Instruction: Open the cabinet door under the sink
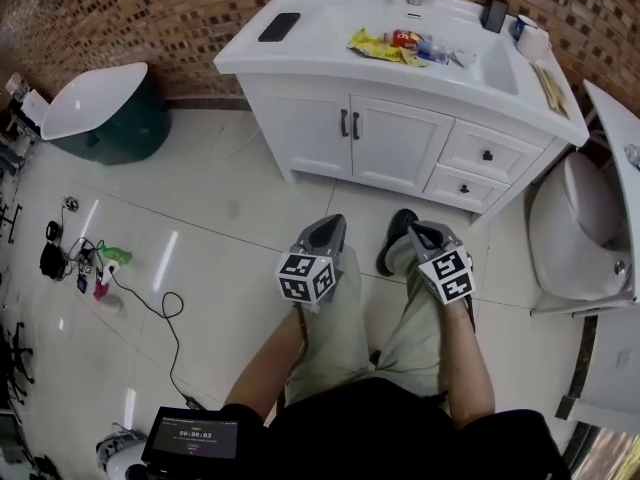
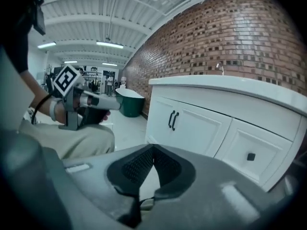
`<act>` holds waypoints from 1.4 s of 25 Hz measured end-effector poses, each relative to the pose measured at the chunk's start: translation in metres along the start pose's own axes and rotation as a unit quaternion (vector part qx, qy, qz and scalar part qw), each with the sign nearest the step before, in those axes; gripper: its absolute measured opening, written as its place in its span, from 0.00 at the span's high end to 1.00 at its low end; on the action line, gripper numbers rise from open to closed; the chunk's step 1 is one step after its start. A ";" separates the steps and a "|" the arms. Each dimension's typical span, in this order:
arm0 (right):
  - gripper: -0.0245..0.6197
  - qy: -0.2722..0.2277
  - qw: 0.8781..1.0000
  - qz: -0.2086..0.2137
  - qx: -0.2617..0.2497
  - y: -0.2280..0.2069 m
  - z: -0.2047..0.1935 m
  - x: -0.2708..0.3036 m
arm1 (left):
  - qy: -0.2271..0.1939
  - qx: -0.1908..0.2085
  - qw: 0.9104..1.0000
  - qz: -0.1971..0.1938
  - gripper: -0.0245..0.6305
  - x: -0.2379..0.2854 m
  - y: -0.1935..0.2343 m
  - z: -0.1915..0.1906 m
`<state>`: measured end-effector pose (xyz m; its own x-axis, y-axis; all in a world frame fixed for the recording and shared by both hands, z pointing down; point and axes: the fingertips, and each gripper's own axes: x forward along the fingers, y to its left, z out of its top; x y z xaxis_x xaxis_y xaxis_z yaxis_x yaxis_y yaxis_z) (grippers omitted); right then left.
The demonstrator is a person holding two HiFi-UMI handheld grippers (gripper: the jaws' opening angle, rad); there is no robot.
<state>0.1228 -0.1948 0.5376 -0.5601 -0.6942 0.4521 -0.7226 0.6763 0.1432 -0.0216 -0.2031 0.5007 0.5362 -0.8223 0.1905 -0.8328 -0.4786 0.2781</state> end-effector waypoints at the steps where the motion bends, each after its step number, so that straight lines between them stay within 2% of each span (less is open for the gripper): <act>1: 0.97 -0.020 1.000 0.007 0.021 -0.008 0.003 -0.003 | 0.017 0.012 1.000 0.007 0.94 0.012 -0.001 -0.005; 3: 0.97 -0.071 0.995 0.018 0.063 -0.027 0.017 -0.012 | 0.039 0.031 0.999 0.022 0.94 0.030 0.002 -0.005; 5: 0.97 -0.114 0.989 0.019 0.090 -0.047 0.029 -0.018 | 0.031 0.032 0.999 0.026 0.94 0.040 0.006 0.011; 7: 0.97 -0.132 0.986 0.009 0.103 -0.067 0.034 -0.015 | 0.016 0.034 0.999 0.027 0.94 0.048 0.010 0.028; 9: 0.97 -0.133 0.985 0.004 0.107 -0.082 0.036 -0.002 | 0.015 0.048 0.998 0.037 0.94 0.060 0.015 0.037; 14: 0.97 -0.123 0.987 0.024 0.099 -0.110 0.047 0.043 | 0.057 0.064 0.993 0.075 0.94 0.116 0.051 0.023; 22: 0.97 -0.129 0.987 0.044 0.089 -0.171 0.078 0.101 | 0.073 0.025 0.993 0.093 0.93 0.200 0.109 0.030; 24: 0.97 -0.132 0.987 0.047 0.082 -0.182 0.086 0.110 | 0.083 0.024 0.991 0.097 0.82 0.219 0.120 0.030; 26: 0.97 -0.138 0.985 0.054 0.085 -0.192 0.095 0.117 | 0.091 0.020 0.990 0.103 0.80 0.234 0.132 0.032; 31: 0.97 -0.158 0.979 0.075 0.103 -0.208 0.114 0.131 | 0.096 0.008 0.988 0.120 0.80 0.258 0.156 0.034; 35: 0.97 -0.148 0.983 0.075 0.081 -0.206 0.118 0.142 | 0.109 0.006 0.984 0.144 0.79 0.268 0.172 0.027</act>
<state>0.1445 -0.4614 0.4685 -0.7410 -0.6475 0.1780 -0.6649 0.7446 -0.0588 -0.0250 -0.5137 0.5741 0.2943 -0.8393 0.4571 -0.9551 -0.2412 0.1720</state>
